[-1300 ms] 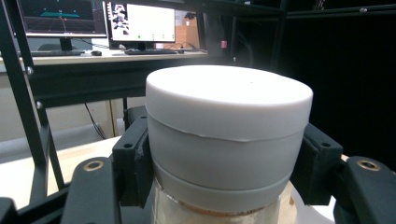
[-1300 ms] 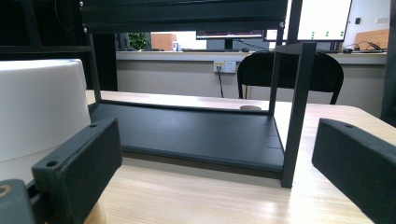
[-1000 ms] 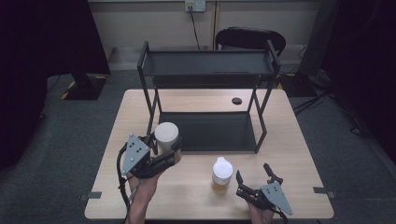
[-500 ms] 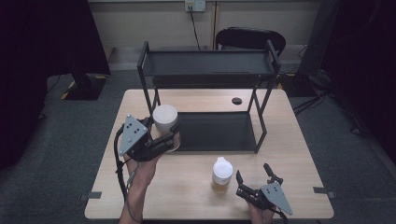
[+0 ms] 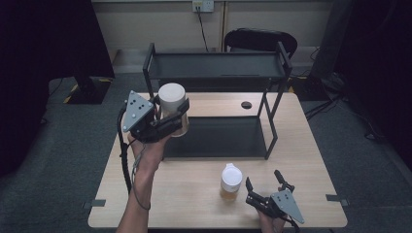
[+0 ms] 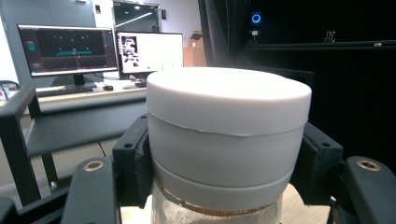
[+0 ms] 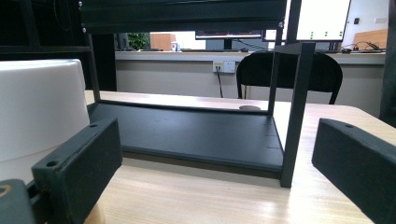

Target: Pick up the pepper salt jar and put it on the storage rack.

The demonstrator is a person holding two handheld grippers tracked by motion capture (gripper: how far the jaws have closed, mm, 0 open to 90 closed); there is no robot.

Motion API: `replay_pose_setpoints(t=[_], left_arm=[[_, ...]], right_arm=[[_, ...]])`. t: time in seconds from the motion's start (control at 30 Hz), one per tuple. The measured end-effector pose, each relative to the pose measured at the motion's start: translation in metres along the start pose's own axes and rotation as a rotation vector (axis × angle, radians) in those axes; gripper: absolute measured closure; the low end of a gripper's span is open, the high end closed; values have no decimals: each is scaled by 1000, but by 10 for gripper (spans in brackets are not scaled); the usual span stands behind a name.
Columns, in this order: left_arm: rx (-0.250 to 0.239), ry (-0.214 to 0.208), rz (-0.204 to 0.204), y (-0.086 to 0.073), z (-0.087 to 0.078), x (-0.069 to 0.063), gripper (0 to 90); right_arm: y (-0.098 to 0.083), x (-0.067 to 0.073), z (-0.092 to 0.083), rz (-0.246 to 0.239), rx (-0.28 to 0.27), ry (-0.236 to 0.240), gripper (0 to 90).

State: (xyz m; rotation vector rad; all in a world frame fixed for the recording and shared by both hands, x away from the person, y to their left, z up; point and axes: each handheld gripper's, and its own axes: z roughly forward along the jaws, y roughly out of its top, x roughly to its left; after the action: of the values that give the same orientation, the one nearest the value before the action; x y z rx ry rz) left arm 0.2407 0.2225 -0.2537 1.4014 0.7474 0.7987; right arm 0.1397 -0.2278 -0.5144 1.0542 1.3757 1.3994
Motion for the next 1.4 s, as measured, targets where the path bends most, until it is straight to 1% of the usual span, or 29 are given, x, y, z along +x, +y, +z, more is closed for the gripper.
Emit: replay_pose_setpoints(t=[0.03,0.2,0.37,0.5,0.67,0.8,0.9,0.97,1.07,1.17,1.23,1.37,1.4], left_arm=[[-2,1,6,3,1,0,344],[-8,2,6,16,10,3,344],[-15,14,9,28,20,5,344],[-20,16,23,40,31,7,344],[-28,17,21,51,45,9,344],[-43,26,15,57,54,11,344],[-40,35,1,62,62,13,344],[-44,45,0,64,67,14,344],[-36,53,-3,69,75,18,345],[-37,54,-26,72,83,23,345],[-28,55,-18,76,90,24,345],[-27,62,-35,78,102,27,345],[-22,64,-33,79,105,28,345]], right_arm=[[0,0,0,0,0,-1,4],[0,0,0,0,0,-1,4],[0,0,0,0,0,-1,4],[0,0,0,0,0,-2,4],[0,0,0,0,0,-2,4],[0,0,0,1,0,-1,4],[0,0,0,1,0,-1,3],[0,0,0,1,0,-2,4],[0,0,0,1,0,-2,4],[0,0,0,1,0,-2,4],[0,0,0,1,0,-2,4],[0,0,0,3,1,3,3],[0,0,0,2,0,2,4]])
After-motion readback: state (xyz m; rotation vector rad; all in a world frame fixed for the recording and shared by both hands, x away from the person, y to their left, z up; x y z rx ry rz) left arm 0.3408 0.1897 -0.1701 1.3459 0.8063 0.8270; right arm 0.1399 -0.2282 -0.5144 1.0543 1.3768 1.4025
